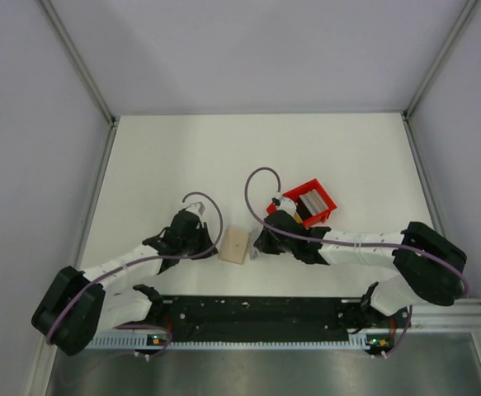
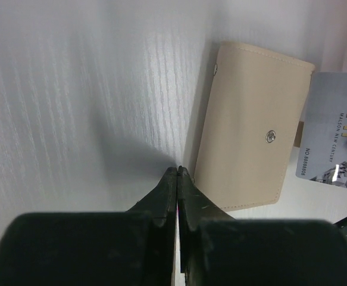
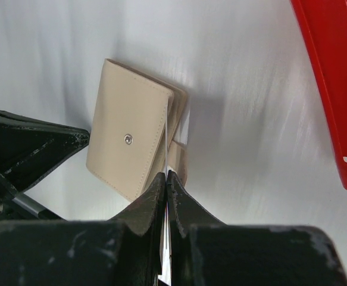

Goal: Put the credit cards into the card holder
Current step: Open the card holder at the center of the board.

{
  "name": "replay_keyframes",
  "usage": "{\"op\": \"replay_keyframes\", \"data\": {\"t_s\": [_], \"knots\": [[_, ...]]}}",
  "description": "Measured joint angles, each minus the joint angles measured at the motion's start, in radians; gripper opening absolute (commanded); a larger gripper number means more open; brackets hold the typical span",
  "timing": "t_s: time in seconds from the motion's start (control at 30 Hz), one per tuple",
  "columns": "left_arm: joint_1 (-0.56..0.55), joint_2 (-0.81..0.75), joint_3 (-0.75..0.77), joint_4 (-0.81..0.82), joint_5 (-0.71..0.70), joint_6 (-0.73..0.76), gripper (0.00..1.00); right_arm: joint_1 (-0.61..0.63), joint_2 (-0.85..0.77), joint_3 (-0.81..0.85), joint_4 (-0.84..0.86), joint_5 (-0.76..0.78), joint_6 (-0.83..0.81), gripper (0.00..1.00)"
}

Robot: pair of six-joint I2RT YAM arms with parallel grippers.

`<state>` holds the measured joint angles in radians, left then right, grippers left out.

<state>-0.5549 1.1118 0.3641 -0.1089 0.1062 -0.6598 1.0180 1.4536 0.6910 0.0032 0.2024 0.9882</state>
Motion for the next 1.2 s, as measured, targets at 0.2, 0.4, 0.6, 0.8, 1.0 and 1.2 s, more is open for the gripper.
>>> {"op": "replay_keyframes", "data": {"t_s": [0.2, 0.4, 0.6, 0.8, 1.0, 1.2], "knots": [[-0.005, 0.019, 0.000, 0.029, 0.013, 0.001, 0.00, -0.006, 0.000, -0.020, 0.017, -0.009, 0.022, 0.00], [-0.009, 0.019, 0.000, 0.031, 0.012, 0.001, 0.00, -0.014, 0.000, -0.043, 0.032, -0.013, 0.038, 0.00], [-0.011, 0.023, 0.000, 0.036, 0.014, 0.001, 0.00, -0.022, 0.000, -0.062, 0.066, -0.036, 0.045, 0.00], [-0.024, 0.037, 0.000, 0.057, 0.025, 0.000, 0.00, -0.022, 0.000, -0.062, 0.101, -0.061, 0.045, 0.00], [-0.044, 0.053, 0.000, 0.083, 0.043, -0.011, 0.00, -0.042, 0.000, -0.062, 0.108, -0.077, 0.044, 0.00], [-0.090, 0.101, 0.006, 0.141, 0.076, -0.029, 0.00, -0.051, -0.009, -0.062, 0.103, -0.077, 0.010, 0.00]]}}
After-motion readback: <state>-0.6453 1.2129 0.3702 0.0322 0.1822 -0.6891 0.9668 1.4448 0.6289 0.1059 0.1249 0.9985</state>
